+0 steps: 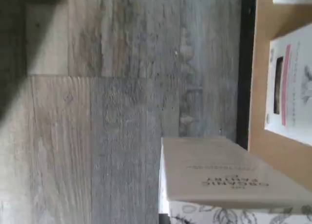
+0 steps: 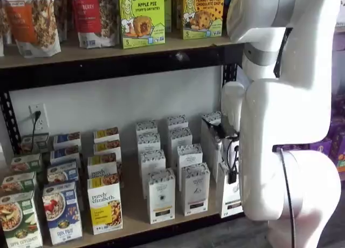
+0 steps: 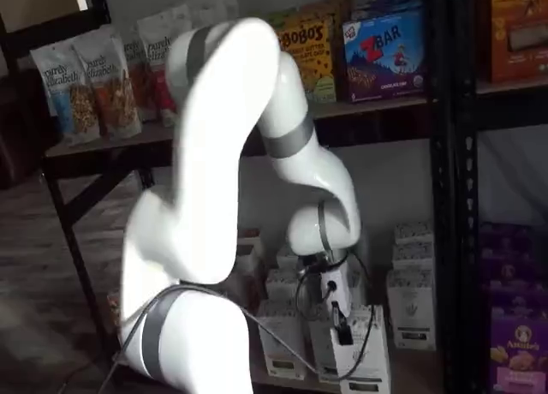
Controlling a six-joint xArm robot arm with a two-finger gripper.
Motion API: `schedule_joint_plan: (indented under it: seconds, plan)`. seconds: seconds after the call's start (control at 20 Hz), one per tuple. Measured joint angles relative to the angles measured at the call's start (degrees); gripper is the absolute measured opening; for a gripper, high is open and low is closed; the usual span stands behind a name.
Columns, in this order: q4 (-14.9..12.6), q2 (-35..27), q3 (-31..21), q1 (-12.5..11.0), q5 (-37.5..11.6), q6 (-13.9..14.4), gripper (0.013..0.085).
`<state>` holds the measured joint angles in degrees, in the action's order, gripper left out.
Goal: Pick up the white box with a green strip in the middle, on the bottom shelf, the sixth box from the left
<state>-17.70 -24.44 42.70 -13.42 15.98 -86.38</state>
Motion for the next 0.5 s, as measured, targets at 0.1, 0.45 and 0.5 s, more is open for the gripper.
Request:
schedule_joint_plan:
  seconds: [0.1, 0.45, 0.5]
  plan:
    - [1.13, 4.37, -3.47, 0.54, 0.31, -0.59, 0.0490]
    - [5.33, 18.57, -11.74, 3.17, 5.62, -2.32, 0.0490]
    - [5.88, 20.18, -12.35, 3.54, 6.56, -2.53, 0.0490]
